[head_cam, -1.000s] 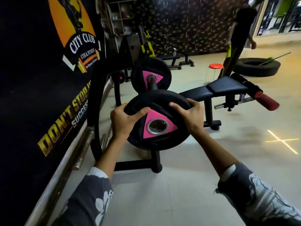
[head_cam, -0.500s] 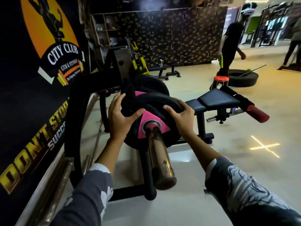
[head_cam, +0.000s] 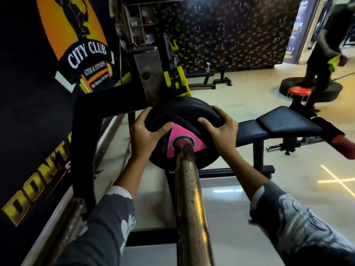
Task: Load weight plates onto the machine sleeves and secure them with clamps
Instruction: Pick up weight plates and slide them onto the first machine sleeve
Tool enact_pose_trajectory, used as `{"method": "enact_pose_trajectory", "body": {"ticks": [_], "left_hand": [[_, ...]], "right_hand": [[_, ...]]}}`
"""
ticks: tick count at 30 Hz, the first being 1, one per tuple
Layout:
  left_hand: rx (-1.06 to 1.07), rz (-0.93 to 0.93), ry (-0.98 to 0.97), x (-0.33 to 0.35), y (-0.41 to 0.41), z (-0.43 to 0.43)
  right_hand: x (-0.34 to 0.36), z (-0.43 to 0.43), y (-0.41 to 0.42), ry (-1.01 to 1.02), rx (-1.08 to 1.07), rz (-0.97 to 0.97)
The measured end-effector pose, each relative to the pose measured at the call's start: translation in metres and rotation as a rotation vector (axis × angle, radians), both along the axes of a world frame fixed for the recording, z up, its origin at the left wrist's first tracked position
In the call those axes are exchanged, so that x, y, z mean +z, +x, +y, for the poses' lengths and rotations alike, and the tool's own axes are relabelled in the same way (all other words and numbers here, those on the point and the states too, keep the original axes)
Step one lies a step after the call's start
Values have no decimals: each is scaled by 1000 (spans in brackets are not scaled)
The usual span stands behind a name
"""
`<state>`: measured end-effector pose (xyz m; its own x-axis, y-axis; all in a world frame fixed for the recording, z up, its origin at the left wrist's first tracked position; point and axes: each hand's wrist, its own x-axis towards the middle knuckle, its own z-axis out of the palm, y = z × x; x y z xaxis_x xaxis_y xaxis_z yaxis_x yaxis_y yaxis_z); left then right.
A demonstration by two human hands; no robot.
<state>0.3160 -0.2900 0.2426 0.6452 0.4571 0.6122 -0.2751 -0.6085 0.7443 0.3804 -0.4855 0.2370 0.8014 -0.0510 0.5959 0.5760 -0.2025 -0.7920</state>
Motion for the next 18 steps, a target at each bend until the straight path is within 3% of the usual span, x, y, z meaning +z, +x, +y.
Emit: {"method": "enact_pose_trajectory", "body": {"ticks": [10, 14, 18], "left_hand": [[19, 125, 78, 8, -29, -8], [13, 131, 213, -11, -80, -21], [-36, 192, 381, -26, -154, -46]], "right_hand": [[5, -11, -21, -61, 99, 67], [-14, -30, -83, -82, 67, 86], [-31, -51, -175, -239, 52, 68]]}}
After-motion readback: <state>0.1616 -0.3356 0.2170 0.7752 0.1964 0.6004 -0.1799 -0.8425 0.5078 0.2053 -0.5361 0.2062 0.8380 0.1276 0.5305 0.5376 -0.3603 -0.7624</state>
